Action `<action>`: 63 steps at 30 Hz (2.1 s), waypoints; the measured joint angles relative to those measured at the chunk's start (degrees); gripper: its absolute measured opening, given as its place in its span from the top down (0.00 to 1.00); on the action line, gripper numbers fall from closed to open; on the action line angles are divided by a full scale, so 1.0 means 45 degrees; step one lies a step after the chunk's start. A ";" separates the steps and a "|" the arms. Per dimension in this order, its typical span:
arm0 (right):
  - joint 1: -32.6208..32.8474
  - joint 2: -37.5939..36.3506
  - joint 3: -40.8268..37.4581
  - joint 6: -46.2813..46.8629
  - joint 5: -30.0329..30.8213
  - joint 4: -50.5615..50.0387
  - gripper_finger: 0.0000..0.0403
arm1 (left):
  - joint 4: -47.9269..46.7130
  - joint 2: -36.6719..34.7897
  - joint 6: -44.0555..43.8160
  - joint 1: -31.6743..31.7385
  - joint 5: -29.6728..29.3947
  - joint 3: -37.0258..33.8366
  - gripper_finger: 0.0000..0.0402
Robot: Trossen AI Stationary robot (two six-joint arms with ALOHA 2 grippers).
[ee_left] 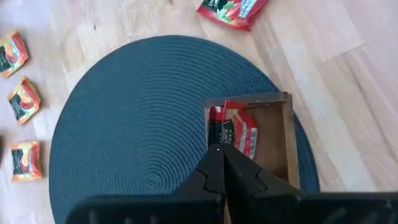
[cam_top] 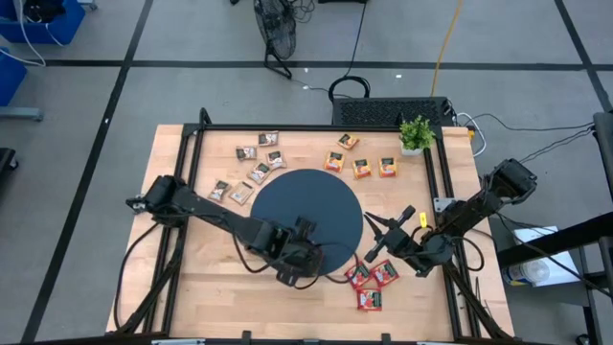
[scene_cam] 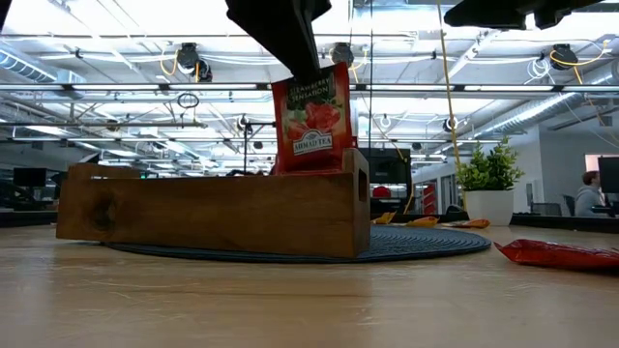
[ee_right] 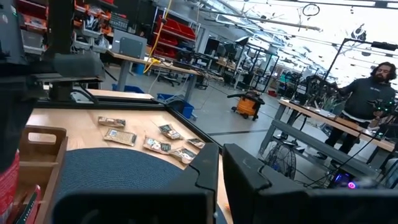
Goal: Pick & Place Tea
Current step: Put the red tea bag into the right section of the wooden organizer
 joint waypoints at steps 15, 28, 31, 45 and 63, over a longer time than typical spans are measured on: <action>0.0000 0.0005 0.0010 0.0000 -0.0038 -0.0010 0.98 | -0.0207 0.1053 -0.0033 -0.0050 0.0422 -0.0034 1.00; 0.0000 0.0002 0.0010 -0.0002 -0.0029 0.0000 0.98 | 0.0097 0.1268 0.0061 -0.0011 -0.0022 -0.0034 0.99; 0.0000 0.0003 0.0010 -0.0005 -0.0029 -0.0005 0.98 | 0.0094 0.1268 -0.0095 0.0058 0.0027 -0.0034 0.96; 0.0000 0.0004 0.0010 -0.0005 -0.0019 0.0000 0.98 | 0.0373 0.1163 -0.0415 0.0190 -0.0543 -0.0037 0.79; 0.0175 0.0000 0.0015 -0.0978 -0.0765 -0.0089 0.99 | 0.0485 -0.3189 -0.0983 -0.1600 -0.0330 -0.0599 0.68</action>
